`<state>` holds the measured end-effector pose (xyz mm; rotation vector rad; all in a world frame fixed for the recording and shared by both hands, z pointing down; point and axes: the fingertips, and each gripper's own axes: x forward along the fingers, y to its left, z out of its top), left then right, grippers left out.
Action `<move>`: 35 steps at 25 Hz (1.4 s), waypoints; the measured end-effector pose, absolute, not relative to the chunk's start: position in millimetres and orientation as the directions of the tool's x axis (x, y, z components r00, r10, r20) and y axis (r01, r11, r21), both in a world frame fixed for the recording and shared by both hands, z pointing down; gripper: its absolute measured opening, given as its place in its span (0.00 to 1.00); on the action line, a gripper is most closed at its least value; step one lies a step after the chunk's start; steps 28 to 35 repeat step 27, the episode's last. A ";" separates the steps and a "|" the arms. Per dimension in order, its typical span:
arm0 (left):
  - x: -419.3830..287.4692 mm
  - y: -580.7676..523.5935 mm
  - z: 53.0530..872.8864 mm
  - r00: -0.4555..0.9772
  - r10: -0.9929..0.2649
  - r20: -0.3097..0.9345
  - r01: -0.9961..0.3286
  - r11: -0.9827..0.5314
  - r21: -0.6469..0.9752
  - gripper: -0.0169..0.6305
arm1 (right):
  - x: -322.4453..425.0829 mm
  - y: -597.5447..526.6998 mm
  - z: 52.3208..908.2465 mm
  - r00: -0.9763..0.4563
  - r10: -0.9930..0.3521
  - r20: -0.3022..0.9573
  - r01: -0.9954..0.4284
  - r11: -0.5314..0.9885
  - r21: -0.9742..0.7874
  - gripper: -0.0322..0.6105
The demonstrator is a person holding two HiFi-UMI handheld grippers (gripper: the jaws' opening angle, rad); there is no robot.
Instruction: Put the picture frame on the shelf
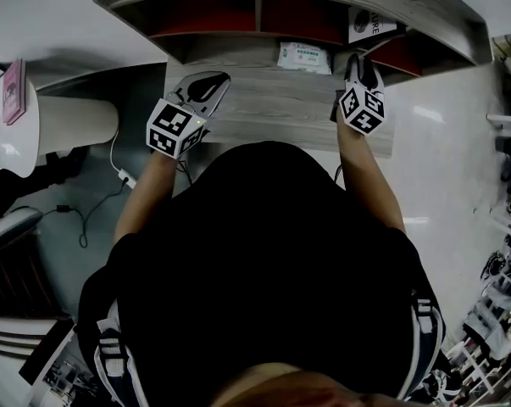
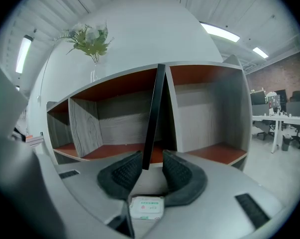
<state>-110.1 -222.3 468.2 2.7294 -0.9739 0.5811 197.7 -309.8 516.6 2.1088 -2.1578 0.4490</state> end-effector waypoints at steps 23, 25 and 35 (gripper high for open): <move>-109.5 -206.8 456.2 0.705 -0.593 0.389 -0.655 -0.755 0.036 0.07 | 181.4 -274.3 463.3 -0.099 -0.983 0.156 -0.993 0.088 -0.079 0.08; -108.7 -204.9 454.2 0.706 -0.595 0.383 -0.655 -0.755 0.036 0.07 | 180.0 -272.3 458.7 -0.104 -0.983 0.149 -0.993 0.094 -0.078 0.08; -107.4 -202.9 452.4 0.708 -0.597 0.377 -0.655 -0.754 0.038 0.07 | 179.2 -269.8 454.0 -0.109 -0.984 0.142 -0.992 0.098 -0.078 0.08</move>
